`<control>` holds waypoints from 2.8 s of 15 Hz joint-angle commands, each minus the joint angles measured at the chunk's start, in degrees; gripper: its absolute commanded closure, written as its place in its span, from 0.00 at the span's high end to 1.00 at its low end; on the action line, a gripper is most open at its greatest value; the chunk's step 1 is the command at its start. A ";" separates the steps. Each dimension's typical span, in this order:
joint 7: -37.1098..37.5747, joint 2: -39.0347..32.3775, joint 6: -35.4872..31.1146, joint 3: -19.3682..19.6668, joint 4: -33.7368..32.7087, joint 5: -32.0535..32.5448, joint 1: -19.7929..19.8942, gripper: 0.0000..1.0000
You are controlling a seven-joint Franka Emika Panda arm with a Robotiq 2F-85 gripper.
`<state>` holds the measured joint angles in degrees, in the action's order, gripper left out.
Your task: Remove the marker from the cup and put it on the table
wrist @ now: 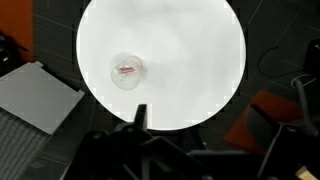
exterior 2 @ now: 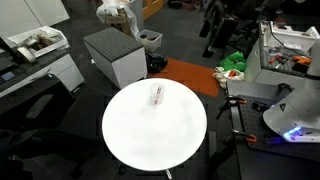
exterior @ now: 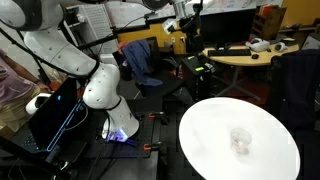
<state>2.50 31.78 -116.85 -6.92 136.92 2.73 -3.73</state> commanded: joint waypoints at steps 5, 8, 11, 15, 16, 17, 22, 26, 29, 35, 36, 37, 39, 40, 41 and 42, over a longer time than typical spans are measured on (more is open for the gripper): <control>-0.59 -4.63 -5.44 -0.06 -2.09 6.38 0.88 1.00; -1.50 -7.85 -6.26 -0.02 -3.60 10.68 1.60 1.00; -1.18 -11.43 -5.27 -0.17 -5.58 16.23 2.65 1.00; -2.50 -16.68 -2.73 0.13 -8.62 21.97 3.07 1.00; -3.49 -18.06 -2.02 0.33 -9.41 22.57 2.82 1.00; -4.76 -19.29 -1.21 0.48 -10.14 23.07 2.54 1.00; -13.83 -25.52 4.70 0.76 -14.45 23.99 1.46 1.00; -19.97 -29.38 9.82 0.70 -17.12 27.77 0.91 1.00; -25.61 -31.53 11.01 0.72 -17.83 31.02 0.32 1.00; -37.25 -34.74 9.15 0.68 -18.82 31.62 -0.21 1.00; -38.23 -35.32 8.81 0.67 -19.10 31.39 -0.27 1.00; -39.30 -35.86 8.63 0.65 -19.47 30.84 -0.34 1.00; -40.86 -36.95 8.32 0.55 -20.03 30.30 -0.52 1.00; -41.49 -37.42 8.15 0.48 -20.26 29.97 -0.58 1.00; -42.29 -37.95 7.80 0.44 -20.48 29.54 -0.57 1.00; -42.79 -38.50 7.34 0.44 -20.71 29.17 -0.54 1.00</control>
<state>-37.44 -4.62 -108.84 -6.70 118.36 33.27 -3.89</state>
